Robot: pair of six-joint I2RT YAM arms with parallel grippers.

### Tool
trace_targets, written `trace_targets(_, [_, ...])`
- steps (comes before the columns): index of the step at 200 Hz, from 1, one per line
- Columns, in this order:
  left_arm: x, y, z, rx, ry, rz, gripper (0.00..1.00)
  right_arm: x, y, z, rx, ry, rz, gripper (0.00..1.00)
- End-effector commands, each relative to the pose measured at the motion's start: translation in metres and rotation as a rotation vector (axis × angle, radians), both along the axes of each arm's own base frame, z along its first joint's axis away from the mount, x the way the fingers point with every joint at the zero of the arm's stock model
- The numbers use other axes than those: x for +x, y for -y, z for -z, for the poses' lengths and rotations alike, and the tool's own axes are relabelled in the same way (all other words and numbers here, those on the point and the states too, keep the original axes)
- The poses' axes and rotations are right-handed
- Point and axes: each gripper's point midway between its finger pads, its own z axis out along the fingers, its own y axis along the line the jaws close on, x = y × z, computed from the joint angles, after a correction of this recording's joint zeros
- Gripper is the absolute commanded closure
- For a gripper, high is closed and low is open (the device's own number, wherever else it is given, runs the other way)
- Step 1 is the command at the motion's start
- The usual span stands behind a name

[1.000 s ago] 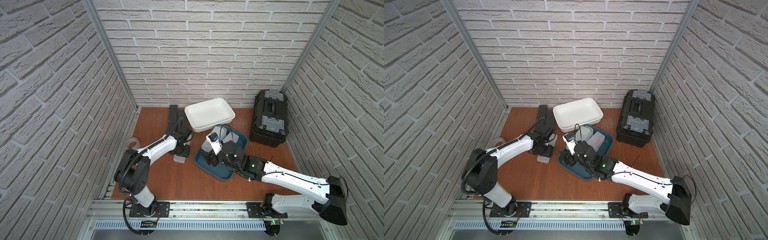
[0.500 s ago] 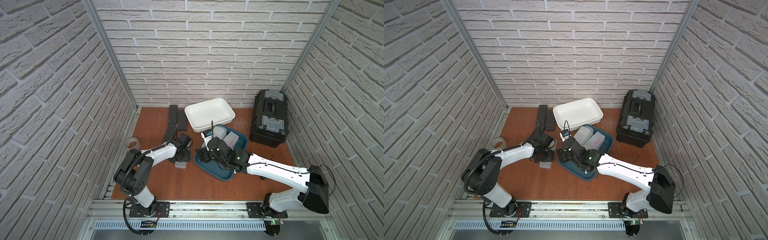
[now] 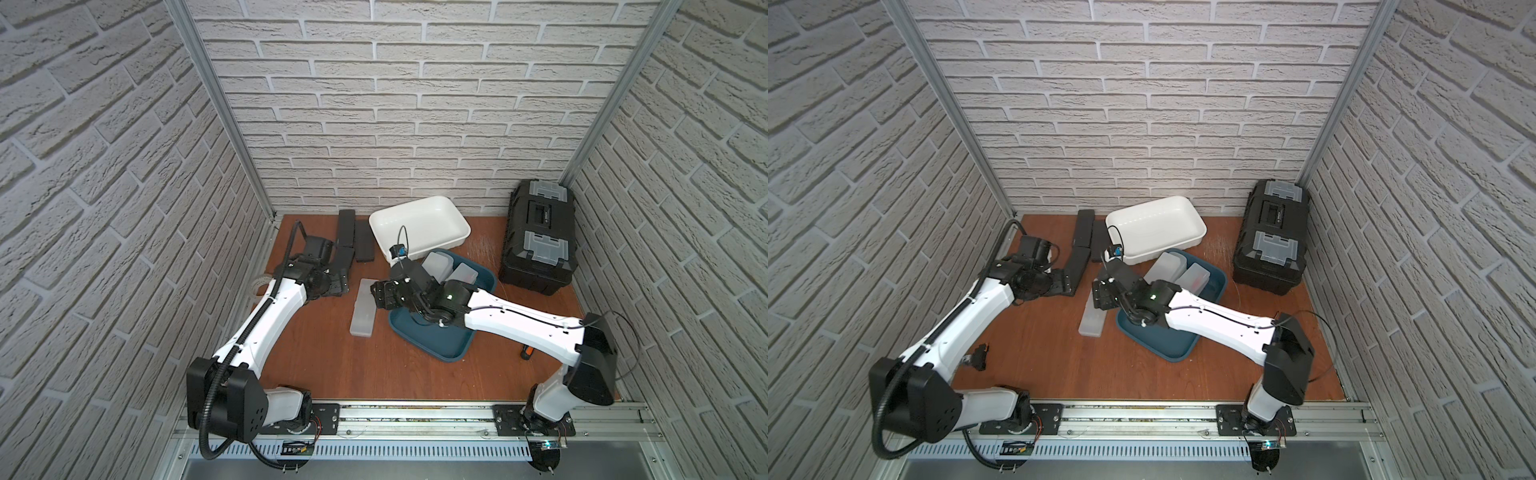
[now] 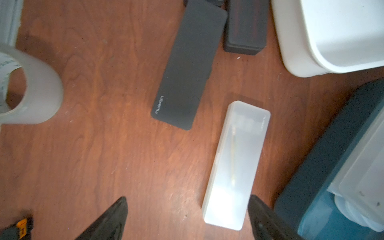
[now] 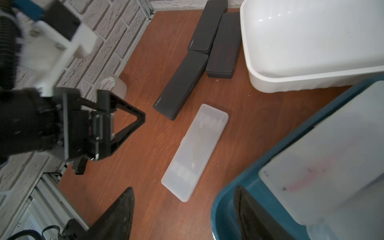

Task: Place the pencil cases by color into the storage box
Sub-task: Place the pencil case at the center of the board, then pick up the pencil case from the center of the board.

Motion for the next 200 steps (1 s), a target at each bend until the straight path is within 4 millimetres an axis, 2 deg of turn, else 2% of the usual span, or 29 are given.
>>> trace_targets(1, [-0.025,-0.017,-0.015,-0.036,-0.005,0.015,0.07,0.002,-0.029,0.039,-0.022,-0.160,0.030,0.23])
trace_targets(8, [-0.026,-0.023,-0.021,-0.050,0.019,-0.002,0.06,0.005,-0.040,0.050,-0.035,-0.201,0.038,0.22])
trace_targets(12, [-0.027,-0.025,-0.024,-0.054,0.031,-0.004,0.06,0.008,-0.046,0.068,-0.059,-0.232,0.045,0.21])
trace_targets(23, [-0.029,-0.029,-0.029,-0.057,0.043,-0.010,0.06,0.011,-0.059,0.094,-0.087,-0.293,0.061,0.20])
trace_targets(45, [-0.030,-0.030,-0.034,-0.060,0.079,-0.004,0.05,0.014,-0.081,0.114,-0.178,-0.285,0.062,0.16])
trace_targets(62, [-0.030,-0.030,-0.033,-0.061,0.102,-0.005,0.04,0.016,-0.088,0.129,-0.215,-0.307,0.083,0.13])
trace_targets(87, [-0.032,-0.030,-0.035,-0.066,0.141,-0.002,0.02,0.017,-0.086,0.134,-0.246,-0.296,0.110,0.11])
trace_targets(124, [-0.038,-0.024,-0.036,-0.096,0.184,0.020,0.02,0.018,-0.078,0.122,-0.273,-0.241,0.154,0.09])
trace_targets(151, [-0.041,-0.024,-0.035,-0.093,0.197,0.026,0.02,0.021,-0.069,0.127,-0.291,-0.241,0.209,0.09])
trace_targets(200, [-0.042,-0.046,-0.035,-0.062,0.197,-0.046,0.02,0.028,-0.063,0.123,-0.258,-0.221,0.293,0.09])
